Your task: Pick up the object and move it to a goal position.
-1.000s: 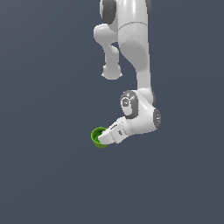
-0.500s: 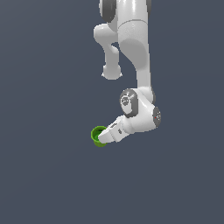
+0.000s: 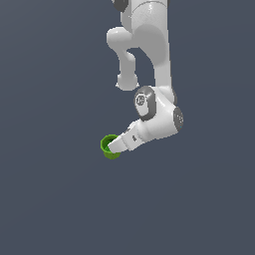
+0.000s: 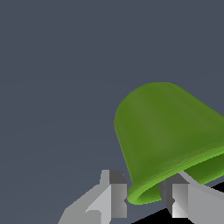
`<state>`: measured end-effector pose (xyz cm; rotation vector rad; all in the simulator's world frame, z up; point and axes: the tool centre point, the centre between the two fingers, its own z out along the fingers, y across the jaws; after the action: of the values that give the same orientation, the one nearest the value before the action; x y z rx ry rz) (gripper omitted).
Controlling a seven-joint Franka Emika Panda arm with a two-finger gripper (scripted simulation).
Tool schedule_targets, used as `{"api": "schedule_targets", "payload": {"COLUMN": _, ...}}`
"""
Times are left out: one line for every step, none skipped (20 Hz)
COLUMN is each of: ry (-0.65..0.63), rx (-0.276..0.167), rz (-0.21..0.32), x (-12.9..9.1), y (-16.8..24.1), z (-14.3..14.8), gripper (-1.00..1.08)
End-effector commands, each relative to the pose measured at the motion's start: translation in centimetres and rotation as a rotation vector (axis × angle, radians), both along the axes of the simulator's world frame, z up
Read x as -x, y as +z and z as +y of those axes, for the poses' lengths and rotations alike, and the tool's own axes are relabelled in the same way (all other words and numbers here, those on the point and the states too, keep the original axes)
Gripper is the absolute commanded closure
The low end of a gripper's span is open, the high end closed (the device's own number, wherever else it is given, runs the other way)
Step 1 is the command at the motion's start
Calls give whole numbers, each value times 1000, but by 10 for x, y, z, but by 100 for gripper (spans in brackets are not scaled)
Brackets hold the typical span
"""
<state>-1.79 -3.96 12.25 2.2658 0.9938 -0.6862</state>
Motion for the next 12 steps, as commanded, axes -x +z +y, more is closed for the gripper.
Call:
{"api": "schedule_targets", "payload": {"ry": 0, "rx": 0, "rz": -3, "x": 7, "y": 19, "z": -4, "gripper": 108}}
{"api": "schedule_targets", "payload": {"ry": 0, "rx": 0, "rz": -3, "x": 11, "y": 27, "z": -6, "gripper": 108}}
{"api": "schedule_targets", "payload": {"ry": 0, "rx": 0, "rz": -3, "x": 15, "y": 36, "z": -8, "gripper": 108}}
{"api": "schedule_targets", "payload": {"ry": 0, "rx": 0, "rz": -3, "x": 19, "y": 44, "z": -9, "gripper": 108}}
{"api": "schedule_targets", "payload": {"ry": 0, "rx": 0, "rz": -3, "x": 23, "y": 53, "z": -11, "gripper": 108}}
{"api": "schedule_targets", "payload": {"ry": 0, "rx": 0, "rz": -3, "x": 27, "y": 62, "z": -13, "gripper": 108}}
{"api": "schedule_targets", "payload": {"ry": 0, "rx": -1, "rz": -2, "x": 31, "y": 71, "z": -15, "gripper": 108}}
{"api": "schedule_targets", "payload": {"ry": 0, "rx": -1, "rz": -2, "x": 35, "y": 80, "z": -17, "gripper": 108}}
{"api": "schedule_targets", "payload": {"ry": 0, "rx": -1, "rz": -2, "x": 39, "y": 89, "z": -19, "gripper": 108}}
{"api": "schedule_targets", "payload": {"ry": 0, "rx": -1, "rz": -2, "x": 43, "y": 98, "z": -21, "gripper": 108}}
{"api": "schedule_targets", "payload": {"ry": 0, "rx": -1, "rz": -2, "x": 48, "y": 107, "z": -23, "gripper": 108}}
{"api": "schedule_targets", "payload": {"ry": 0, "rx": -1, "rz": -2, "x": 52, "y": 117, "z": -25, "gripper": 108}}
